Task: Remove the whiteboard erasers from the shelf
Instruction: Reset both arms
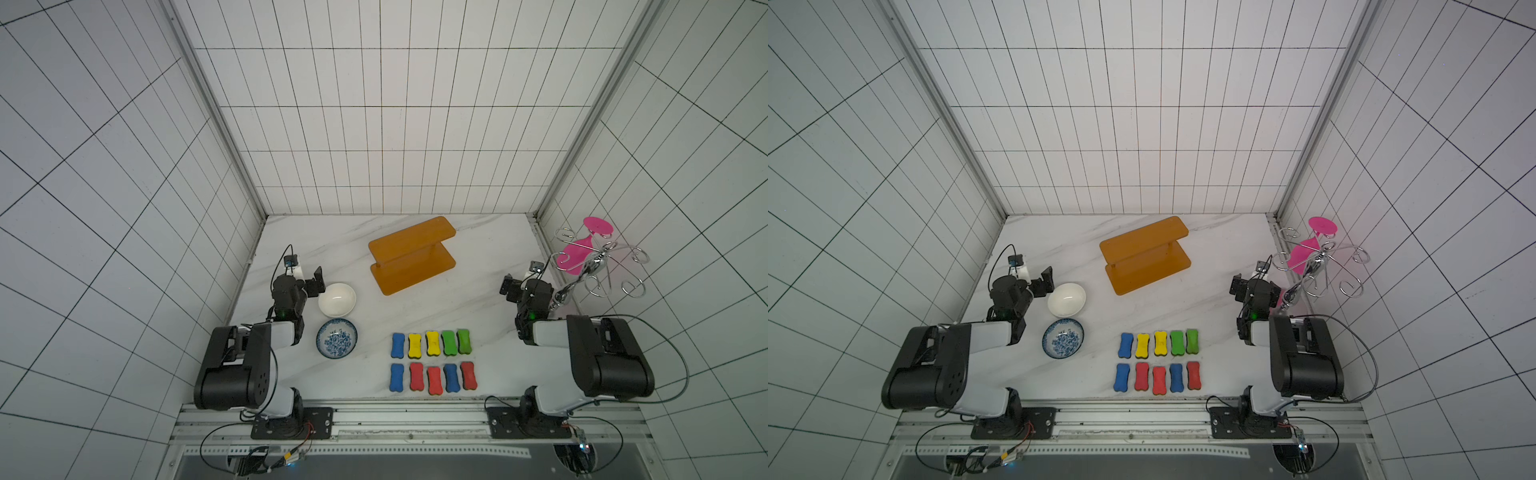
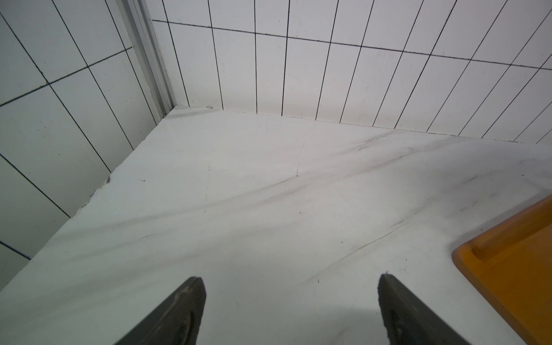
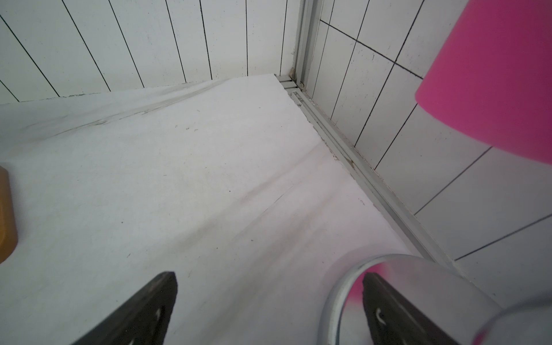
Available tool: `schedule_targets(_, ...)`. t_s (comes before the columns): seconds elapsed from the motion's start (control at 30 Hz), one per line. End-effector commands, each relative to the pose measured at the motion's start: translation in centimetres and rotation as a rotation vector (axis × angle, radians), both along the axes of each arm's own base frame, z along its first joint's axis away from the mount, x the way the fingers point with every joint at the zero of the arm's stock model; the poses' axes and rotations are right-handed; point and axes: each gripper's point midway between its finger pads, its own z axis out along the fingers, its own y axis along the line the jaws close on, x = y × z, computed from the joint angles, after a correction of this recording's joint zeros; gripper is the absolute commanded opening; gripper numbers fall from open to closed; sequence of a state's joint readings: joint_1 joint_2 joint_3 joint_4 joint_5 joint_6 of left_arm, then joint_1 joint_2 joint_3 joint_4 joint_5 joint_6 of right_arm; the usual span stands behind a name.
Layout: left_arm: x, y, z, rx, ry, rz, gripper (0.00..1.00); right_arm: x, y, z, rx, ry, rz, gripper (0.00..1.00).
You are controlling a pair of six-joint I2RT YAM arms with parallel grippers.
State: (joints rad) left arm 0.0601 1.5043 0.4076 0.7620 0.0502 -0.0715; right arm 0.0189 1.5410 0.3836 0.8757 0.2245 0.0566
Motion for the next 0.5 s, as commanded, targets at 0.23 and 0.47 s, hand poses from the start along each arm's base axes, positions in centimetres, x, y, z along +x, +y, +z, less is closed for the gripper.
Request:
schedule_targets(0.23,1.38,0.68,-0.52,-0.014,0.021,0.034,0.97,0.49,-0.30,0.59,0.005,-0.008,-0.010,0.99)
schedule_targets(0.47,1.41,0.74,-0.56,-0.014,0.023,0.040,0.97,0.56,-0.19,0.59,0.006,-0.007,-0.006,0.99)
